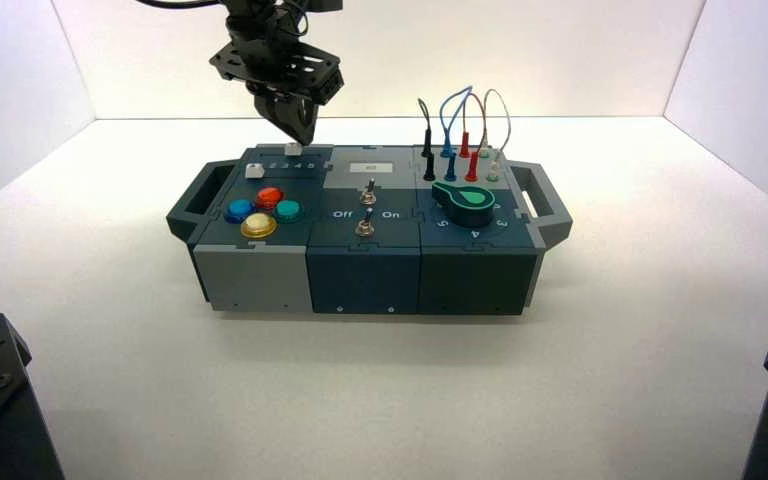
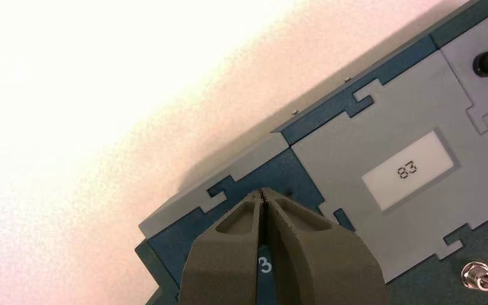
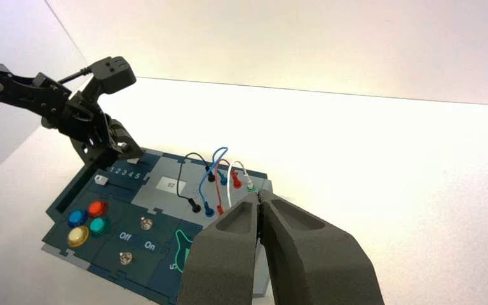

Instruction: Move the top slider to position 3.

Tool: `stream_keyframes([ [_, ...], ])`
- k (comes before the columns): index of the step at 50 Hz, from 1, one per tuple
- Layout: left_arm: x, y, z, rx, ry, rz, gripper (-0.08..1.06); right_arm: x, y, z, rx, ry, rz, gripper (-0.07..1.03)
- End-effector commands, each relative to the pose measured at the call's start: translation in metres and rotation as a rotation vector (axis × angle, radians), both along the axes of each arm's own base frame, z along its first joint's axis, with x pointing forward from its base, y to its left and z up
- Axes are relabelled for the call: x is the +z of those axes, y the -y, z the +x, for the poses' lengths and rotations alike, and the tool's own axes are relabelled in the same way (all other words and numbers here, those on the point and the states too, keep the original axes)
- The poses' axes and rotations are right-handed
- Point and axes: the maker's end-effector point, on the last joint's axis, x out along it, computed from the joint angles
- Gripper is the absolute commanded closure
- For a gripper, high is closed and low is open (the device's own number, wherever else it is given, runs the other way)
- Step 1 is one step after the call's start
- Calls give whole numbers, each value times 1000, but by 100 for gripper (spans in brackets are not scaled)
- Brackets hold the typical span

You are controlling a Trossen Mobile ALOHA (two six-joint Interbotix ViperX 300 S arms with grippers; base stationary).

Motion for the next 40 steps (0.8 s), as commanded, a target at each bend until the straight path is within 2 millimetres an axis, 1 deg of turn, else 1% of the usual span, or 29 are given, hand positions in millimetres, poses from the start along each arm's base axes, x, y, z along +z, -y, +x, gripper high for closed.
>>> stream_keyframes([
  [1, 9, -2, 0, -2, 12, -4, 101, 8, -1, 3, -1, 13, 9, 99],
  [16, 9, -2, 1, -7, 13, -2, 101, 8, -1, 3, 0, 14, 5, 99],
  [20, 10, 2, 0, -18, 17, -2, 101, 7, -1, 3, -1, 12, 5, 99],
  [25, 11, 10, -3, -47, 22, -3, 101, 8, -1, 3, -1, 14, 6, 99],
  [36, 21, 40, -8, -116, 48, -19, 101, 8, -1, 3, 0, 14, 6, 99],
  [40, 23, 44, -7, -122, 50, -23, 101, 8, -1, 3, -1, 13, 7, 99],
])
